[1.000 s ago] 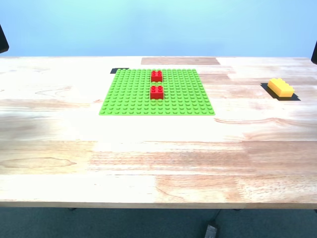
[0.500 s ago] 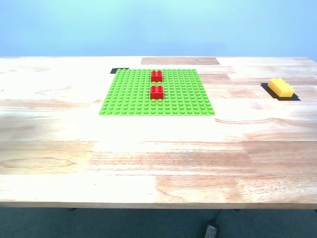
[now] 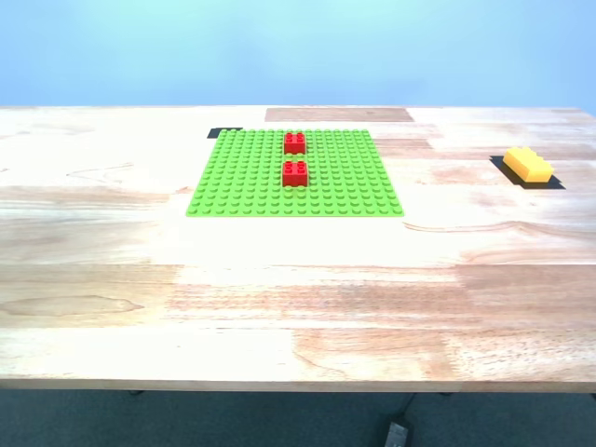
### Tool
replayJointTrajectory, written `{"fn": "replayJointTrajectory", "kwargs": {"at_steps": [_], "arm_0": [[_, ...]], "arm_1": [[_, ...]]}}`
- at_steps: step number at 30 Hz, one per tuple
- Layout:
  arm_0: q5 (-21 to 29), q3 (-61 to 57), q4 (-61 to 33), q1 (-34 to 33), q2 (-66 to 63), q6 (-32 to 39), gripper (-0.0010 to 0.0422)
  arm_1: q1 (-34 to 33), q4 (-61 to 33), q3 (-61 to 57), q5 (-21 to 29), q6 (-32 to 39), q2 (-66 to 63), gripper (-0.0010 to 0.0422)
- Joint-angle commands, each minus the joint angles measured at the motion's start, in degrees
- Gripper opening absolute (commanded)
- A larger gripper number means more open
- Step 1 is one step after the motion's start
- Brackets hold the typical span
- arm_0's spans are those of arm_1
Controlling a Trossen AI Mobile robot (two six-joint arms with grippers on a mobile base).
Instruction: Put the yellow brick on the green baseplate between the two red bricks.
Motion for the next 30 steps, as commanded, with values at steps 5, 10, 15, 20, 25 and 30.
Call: {"fn": "replayJointTrajectory", "kwargs": {"at_steps": [5,10,15,20,25,30], "arm_0": [[-2.1,4.9,-9.6,0.0,6.8,4.5,0.0],[-2.2,4.4,-10.0,0.0,8.0,4.5,0.0],[-2.2,4.4,-9.5,0.0,8.0,4.5,0.0],[-2.2,4.5,-10.1,0.0,7.8,4.6,0.0],[-2.2,4.5,-10.3,0.0,7.4,4.6,0.0],[-2.2,4.4,-10.3,0.0,7.4,4.6,0.0]], "arm_1": [[-3.1,-16.2,12.1,-4.6,-3.2,15.4,0.0],[-5.4,-23.6,18.4,-8.7,-5.2,26.0,0.0],[-7.3,-27.6,22.7,-8.8,-6.9,33.8,0.0026],[-7.9,-30.3,26.5,-8.9,-10.4,40.8,0.0126],[-8.0,-32.1,28.2,-8.5,-10.6,47.2,0.0252],[-8.9,-29.7,27.8,-8.6,-11.6,53.5,0.0271]]}}
